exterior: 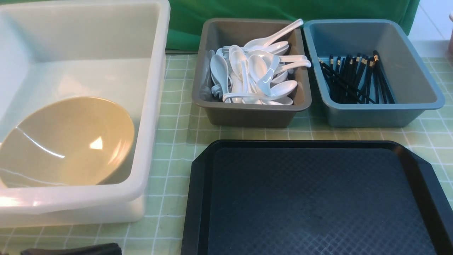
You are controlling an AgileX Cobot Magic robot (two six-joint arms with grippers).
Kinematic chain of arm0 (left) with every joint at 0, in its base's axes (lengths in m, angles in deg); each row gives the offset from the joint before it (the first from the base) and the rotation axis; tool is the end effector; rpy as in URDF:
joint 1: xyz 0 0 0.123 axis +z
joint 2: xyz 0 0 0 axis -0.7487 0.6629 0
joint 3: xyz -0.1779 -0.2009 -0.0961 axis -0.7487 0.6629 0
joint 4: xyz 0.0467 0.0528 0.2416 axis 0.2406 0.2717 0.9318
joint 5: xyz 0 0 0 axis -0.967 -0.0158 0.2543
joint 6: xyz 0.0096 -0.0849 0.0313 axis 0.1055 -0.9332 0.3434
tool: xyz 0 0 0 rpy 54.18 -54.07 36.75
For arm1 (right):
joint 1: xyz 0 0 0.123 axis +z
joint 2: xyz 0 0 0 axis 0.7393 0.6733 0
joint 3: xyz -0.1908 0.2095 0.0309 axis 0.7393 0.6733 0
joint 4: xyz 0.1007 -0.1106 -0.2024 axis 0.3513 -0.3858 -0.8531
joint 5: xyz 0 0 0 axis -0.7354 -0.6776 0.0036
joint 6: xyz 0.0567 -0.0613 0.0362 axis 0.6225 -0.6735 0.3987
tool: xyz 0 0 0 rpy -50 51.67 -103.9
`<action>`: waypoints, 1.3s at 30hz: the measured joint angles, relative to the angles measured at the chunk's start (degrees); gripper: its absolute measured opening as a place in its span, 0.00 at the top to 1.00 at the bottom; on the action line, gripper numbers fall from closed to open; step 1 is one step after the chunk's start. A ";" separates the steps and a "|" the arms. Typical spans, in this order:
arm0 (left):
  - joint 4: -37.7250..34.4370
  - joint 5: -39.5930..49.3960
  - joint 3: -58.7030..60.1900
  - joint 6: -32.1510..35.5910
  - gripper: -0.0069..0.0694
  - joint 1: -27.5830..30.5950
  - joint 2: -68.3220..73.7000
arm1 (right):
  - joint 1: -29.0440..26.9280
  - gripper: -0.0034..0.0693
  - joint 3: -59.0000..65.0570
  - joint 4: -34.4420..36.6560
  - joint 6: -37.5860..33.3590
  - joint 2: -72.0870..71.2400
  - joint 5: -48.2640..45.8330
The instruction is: On green table put chopsticks spoon bowls plates into blue grey white boxes.
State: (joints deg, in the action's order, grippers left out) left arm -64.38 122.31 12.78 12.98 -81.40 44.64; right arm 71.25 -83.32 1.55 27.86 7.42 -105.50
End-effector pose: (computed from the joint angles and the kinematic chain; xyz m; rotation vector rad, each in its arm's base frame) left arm 0.0435 -0.0506 0.2768 0.4115 2.0344 -0.7655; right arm 0.0421 0.0192 0.2762 -0.3797 1.6422 0.2895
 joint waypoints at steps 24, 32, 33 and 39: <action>18.65 -19.23 24.95 6.40 0.91 25.22 -17.89 | 0.00 0.89 0.00 -0.01 0.00 0.00 0.00; 18.70 -19.23 24.95 6.40 0.91 27.58 -17.89 | 0.00 0.88 0.00 -0.06 0.00 0.00 0.00; 18.70 -19.23 24.95 6.40 0.91 27.66 -17.89 | 0.00 0.88 0.00 -0.06 0.00 0.00 0.00; 18.70 -19.23 24.95 6.10 0.91 29.84 -17.89 | 0.00 0.87 0.00 -0.06 0.00 0.00 0.00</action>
State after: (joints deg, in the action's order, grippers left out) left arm -45.68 103.08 37.73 19.08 -51.56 26.74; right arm 71.25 -83.32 1.50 27.86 7.42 -105.50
